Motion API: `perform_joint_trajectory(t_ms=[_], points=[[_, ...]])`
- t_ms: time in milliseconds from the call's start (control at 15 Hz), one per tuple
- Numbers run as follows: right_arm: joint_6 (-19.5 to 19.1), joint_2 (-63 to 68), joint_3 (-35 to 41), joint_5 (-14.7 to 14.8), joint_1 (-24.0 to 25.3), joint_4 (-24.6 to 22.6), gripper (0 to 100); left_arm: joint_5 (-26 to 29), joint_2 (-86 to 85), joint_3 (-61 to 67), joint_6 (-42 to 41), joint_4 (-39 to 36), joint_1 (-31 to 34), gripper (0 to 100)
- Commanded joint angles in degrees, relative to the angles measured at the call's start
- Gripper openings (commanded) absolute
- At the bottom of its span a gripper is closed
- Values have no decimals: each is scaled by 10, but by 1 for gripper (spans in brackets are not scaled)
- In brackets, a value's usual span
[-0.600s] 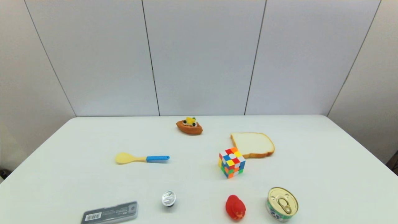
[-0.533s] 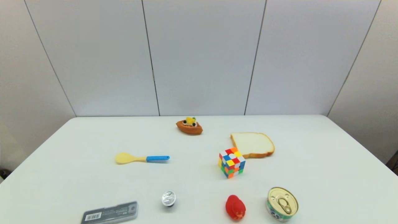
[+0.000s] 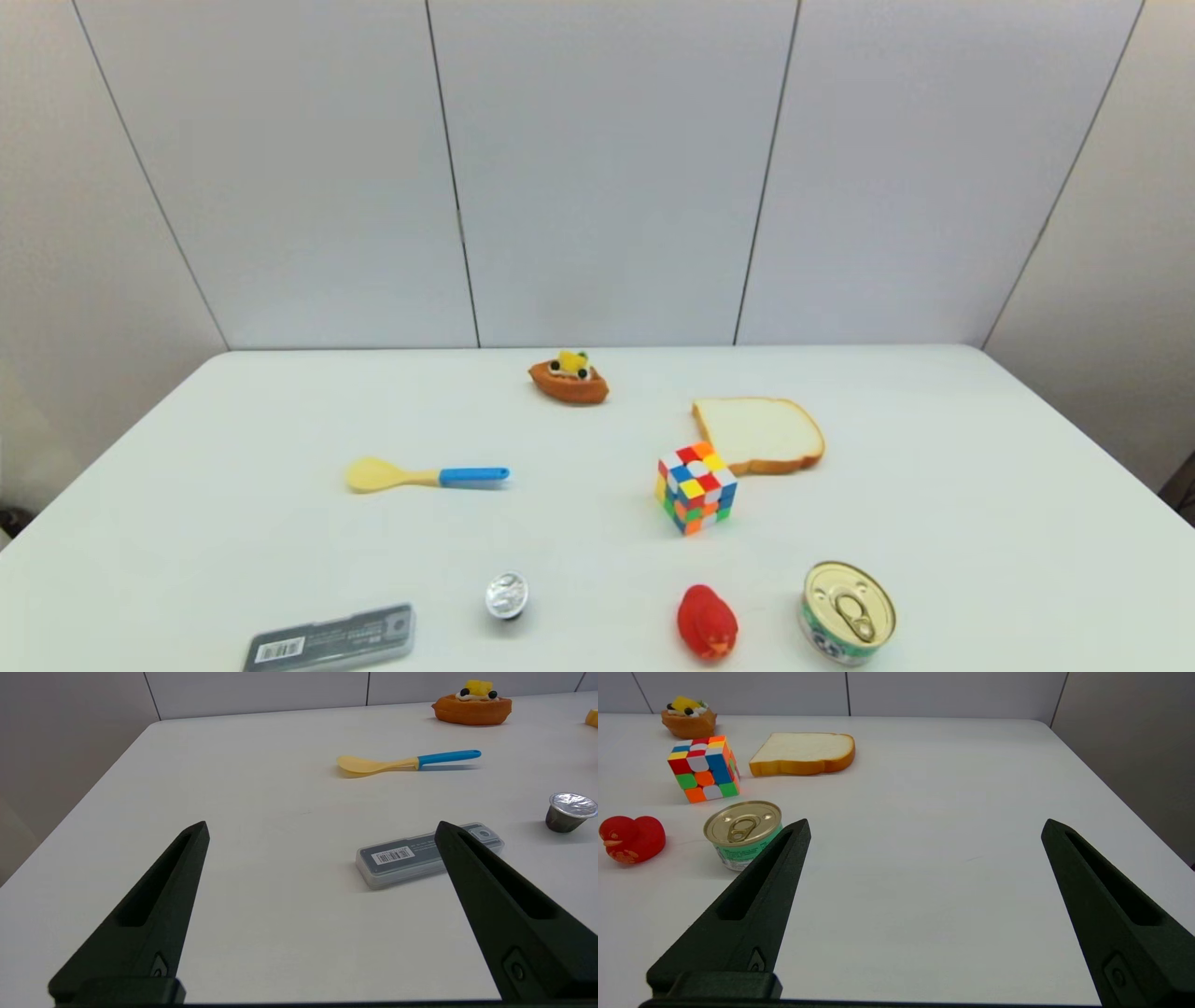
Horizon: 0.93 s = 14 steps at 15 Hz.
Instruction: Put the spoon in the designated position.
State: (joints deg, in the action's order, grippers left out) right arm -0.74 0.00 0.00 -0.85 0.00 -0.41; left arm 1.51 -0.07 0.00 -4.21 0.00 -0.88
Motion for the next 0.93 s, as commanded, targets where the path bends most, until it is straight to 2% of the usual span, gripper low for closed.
perform_joint_trajectory(t_ms=[67, 467, 733, 933], points=[[0, 1, 0, 0, 1, 0, 100, 0, 1, 0, 0, 0, 0, 100], [0, 1, 0, 0, 0, 0, 100, 1, 4, -4, 10, 3, 2, 100], [0, 1, 0, 0, 0, 0, 100, 1, 104, -83, -32, 0, 12, 100], [0, 1, 0, 0, 0, 0, 100, 19, 217, -161, -77, 3, 48, 100]])
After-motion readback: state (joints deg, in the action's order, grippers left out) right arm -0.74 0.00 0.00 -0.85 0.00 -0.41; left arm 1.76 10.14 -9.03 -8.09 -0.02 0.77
